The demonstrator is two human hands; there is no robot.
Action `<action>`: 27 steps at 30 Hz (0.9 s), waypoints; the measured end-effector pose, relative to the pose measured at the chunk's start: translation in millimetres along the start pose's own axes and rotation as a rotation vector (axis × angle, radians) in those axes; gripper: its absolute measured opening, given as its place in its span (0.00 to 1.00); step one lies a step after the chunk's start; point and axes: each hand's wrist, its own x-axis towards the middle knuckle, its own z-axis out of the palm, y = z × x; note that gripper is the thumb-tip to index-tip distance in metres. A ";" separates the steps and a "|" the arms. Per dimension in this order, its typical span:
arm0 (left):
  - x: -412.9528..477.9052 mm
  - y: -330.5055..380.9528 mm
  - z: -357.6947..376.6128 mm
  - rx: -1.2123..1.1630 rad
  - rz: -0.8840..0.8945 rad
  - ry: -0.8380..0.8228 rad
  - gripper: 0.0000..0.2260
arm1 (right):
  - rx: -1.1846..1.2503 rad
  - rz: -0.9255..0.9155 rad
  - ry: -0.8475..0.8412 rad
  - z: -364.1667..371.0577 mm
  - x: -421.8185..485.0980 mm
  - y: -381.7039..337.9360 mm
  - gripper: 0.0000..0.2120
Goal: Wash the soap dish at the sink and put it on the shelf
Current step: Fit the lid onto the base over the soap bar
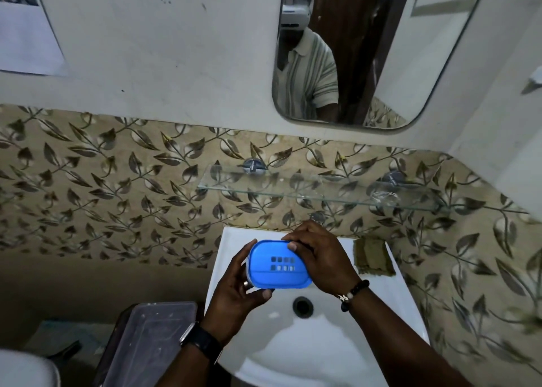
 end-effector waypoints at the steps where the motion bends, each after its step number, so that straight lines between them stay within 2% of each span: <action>1: -0.4 0.0 -0.2 0.006 0.002 -0.001 0.38 | -0.002 0.007 -0.006 -0.1 -0.7 -0.6 0.08; 7: -3.6 3.0 2.1 -0.012 0.015 -0.033 0.37 | -0.049 0.033 -0.048 -1.9 -3.1 2.1 0.08; 11: 0.3 8.9 8.2 -0.029 0.025 0.024 0.35 | -0.042 0.037 -0.027 -3.1 -2.9 6.1 0.08; 14: 5.1 8.9 8.4 -0.062 0.026 0.065 0.33 | -0.006 -0.002 0.013 -2.9 -2.7 8.6 0.09; 17: 8.8 11.9 5.1 -0.081 0.051 0.057 0.33 | 0.094 0.055 0.030 -6.3 -2.3 9.9 0.14; 21: 17.1 23.8 2.3 -0.101 0.097 0.004 0.37 | 0.297 0.126 -0.139 -21.6 -3.6 10.3 0.21; 24: 25.7 36.8 3.3 -0.017 0.161 -0.046 0.36 | 0.319 0.075 -0.150 -32.7 -5.2 6.8 0.23; 27: 32.1 52.6 7.2 0.152 0.273 -0.062 0.29 | 0.170 -0.093 -0.032 -41.2 -6.0 -0.1 0.23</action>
